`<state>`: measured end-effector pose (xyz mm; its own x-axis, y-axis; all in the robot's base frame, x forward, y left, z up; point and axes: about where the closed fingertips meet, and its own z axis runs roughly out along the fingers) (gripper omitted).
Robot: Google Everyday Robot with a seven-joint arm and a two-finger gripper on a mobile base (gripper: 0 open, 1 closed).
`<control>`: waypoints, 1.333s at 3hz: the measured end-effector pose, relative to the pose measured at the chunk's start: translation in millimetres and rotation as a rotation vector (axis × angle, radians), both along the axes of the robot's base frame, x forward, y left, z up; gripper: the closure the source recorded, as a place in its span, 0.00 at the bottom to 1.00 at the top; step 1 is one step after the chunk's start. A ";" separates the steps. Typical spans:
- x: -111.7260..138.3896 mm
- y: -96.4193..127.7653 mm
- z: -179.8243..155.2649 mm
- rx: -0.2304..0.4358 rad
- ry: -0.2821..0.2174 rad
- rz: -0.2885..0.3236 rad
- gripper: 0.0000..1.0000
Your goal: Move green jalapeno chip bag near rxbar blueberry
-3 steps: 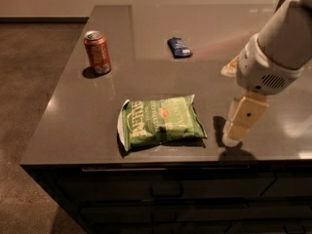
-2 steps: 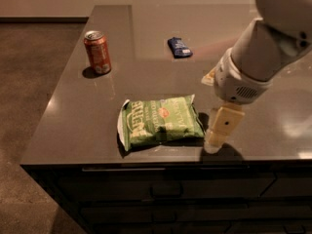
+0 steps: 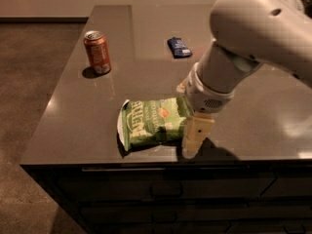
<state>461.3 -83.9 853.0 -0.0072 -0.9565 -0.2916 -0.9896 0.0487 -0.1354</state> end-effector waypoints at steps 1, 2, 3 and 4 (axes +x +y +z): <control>7.2 7.5 -7.1 -0.025 0.008 0.016 0.18; 14.9 7.2 -2.7 -0.043 0.013 0.018 0.42; 25.7 4.0 6.9 -0.070 0.015 -0.009 0.65; 47.6 -1.7 26.1 -0.078 -0.023 -0.069 0.88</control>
Offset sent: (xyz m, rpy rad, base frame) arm 0.0253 0.0054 0.0041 -0.0616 0.0184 0.0173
